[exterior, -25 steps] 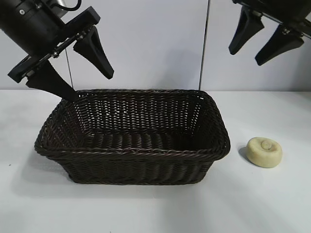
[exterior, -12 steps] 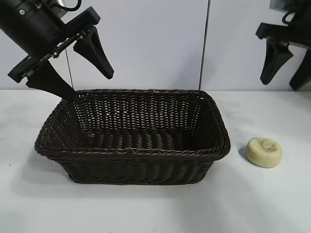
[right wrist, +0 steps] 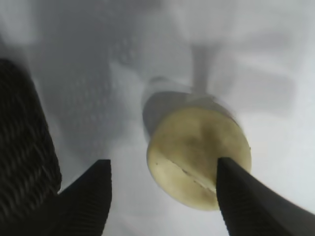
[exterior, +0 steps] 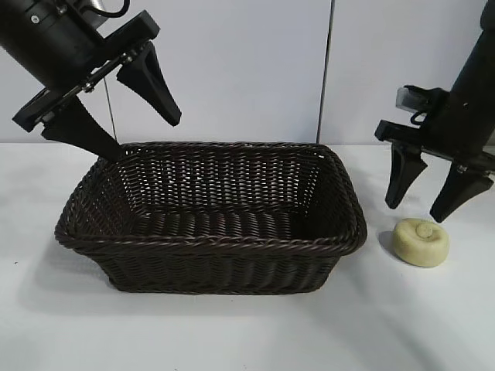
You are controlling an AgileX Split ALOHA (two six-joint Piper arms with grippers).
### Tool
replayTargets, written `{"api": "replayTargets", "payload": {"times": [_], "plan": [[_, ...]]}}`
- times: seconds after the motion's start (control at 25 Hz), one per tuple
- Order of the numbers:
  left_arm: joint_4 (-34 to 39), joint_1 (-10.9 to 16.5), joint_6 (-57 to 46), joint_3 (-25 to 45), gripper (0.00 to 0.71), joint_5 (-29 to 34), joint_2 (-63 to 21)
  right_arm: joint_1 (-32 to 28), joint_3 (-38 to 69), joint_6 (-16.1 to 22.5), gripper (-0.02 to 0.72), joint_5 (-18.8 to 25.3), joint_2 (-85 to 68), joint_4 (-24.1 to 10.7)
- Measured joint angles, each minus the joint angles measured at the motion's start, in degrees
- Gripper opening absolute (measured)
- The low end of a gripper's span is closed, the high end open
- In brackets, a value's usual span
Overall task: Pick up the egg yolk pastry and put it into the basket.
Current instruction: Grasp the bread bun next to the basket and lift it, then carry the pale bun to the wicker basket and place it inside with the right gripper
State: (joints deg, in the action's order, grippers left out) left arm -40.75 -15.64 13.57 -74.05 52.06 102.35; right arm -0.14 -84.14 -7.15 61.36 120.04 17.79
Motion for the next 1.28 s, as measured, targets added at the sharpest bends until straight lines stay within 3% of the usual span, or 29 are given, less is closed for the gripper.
{"api": "replayTargets", "payload": {"times": [0.24,0.48,0.56,0.76,0.92,1.28], "plan": [[0.0,0.0,0.0,0.0,0.574,-0.3,0.0,0.0,0.0,0.4,0.453,-0.1,1.9,-0.5],[0.0,0.0,0.0,0.0,0.574,-0.4,0.0,0.0,0.0,2.7,0.445,-0.2,3.2,-3.3],[0.0,0.0,0.0,0.0,0.574,-0.4,0.0,0.0,0.0,2.8,0.382,0.0,3.2,-3.7],[0.0,0.0,0.0,0.0,0.574,-0.4,0.0,0.0,-0.2,2.9,0.134,1.1,3.2,-4.0],[0.0,0.0,0.0,0.0,0.574,-0.5,0.0,0.0,-0.5,2.8,0.095,2.2,2.0,-3.7],[0.0,0.0,0.0,0.0,0.574,-0.7,0.0,0.0,-10.8,2.6,0.086,7.6,-5.0,-2.3]]}}
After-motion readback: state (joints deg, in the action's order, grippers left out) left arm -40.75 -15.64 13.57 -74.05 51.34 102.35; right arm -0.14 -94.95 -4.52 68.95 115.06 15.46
